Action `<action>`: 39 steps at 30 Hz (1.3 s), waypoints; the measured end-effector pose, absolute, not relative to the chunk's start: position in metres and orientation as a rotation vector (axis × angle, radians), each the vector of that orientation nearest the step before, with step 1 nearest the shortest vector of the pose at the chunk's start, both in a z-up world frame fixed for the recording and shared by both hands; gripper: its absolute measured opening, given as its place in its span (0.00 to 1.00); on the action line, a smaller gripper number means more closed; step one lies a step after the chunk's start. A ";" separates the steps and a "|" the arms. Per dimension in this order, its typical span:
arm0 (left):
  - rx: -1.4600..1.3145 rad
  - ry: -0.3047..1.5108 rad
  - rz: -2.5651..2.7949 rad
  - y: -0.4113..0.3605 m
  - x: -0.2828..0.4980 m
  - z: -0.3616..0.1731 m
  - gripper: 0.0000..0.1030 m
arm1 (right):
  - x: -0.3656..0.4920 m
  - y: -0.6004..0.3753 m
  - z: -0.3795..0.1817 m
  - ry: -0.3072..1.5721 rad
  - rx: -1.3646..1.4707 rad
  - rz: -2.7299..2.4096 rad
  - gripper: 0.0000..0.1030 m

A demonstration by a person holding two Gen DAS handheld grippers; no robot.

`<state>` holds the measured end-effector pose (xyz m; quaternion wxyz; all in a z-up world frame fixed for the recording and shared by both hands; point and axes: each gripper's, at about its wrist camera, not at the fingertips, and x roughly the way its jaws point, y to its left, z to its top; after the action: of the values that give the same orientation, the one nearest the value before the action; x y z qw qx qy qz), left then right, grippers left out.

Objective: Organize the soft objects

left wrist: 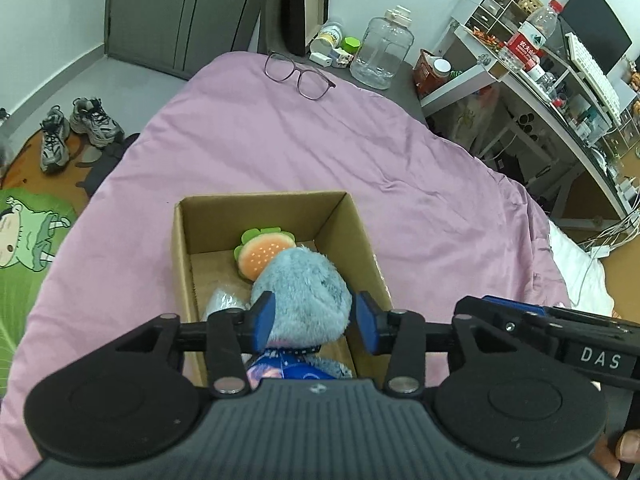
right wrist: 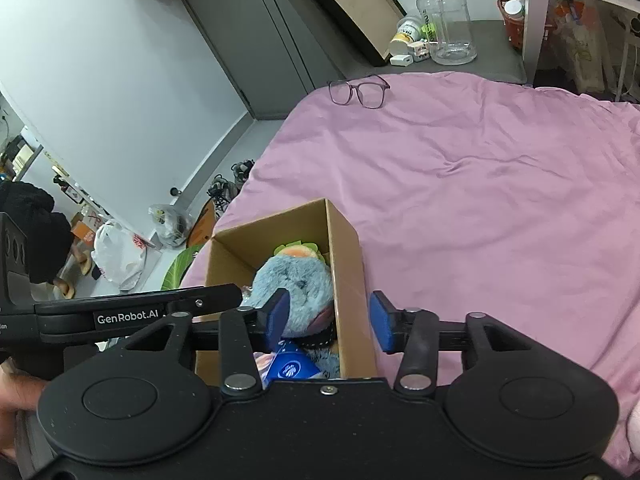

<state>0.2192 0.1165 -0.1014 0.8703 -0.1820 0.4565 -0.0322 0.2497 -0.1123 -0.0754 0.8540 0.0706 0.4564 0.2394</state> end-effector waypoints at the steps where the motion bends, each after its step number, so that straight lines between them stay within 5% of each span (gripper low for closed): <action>1: -0.374 0.956 -0.062 0.115 0.216 -0.098 0.46 | 0.247 -0.114 -0.073 0.956 0.150 0.506 0.50; 10: -0.340 0.939 -0.045 0.102 0.187 -0.066 0.66 | 0.221 -0.135 -0.043 0.911 0.155 0.509 0.70; 14: -0.307 0.922 -0.039 0.098 0.170 -0.053 0.67 | 0.205 -0.143 -0.031 0.874 0.135 0.510 0.90; 21: -0.271 0.914 -0.025 0.090 0.139 -0.035 0.69 | 0.186 -0.163 -0.020 0.852 0.128 0.471 0.97; 27: -0.261 0.908 -0.012 0.078 0.114 -0.020 0.88 | 0.166 -0.180 -0.012 0.844 0.129 0.483 1.00; 39: -0.252 0.863 0.042 0.065 0.070 0.006 0.92 | 0.126 -0.199 0.013 0.804 0.097 0.531 1.00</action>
<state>0.0703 0.0648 0.0061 0.9004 -0.1218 0.4172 0.0202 0.1264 -0.1995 0.0131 0.8850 0.0467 0.3867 0.2552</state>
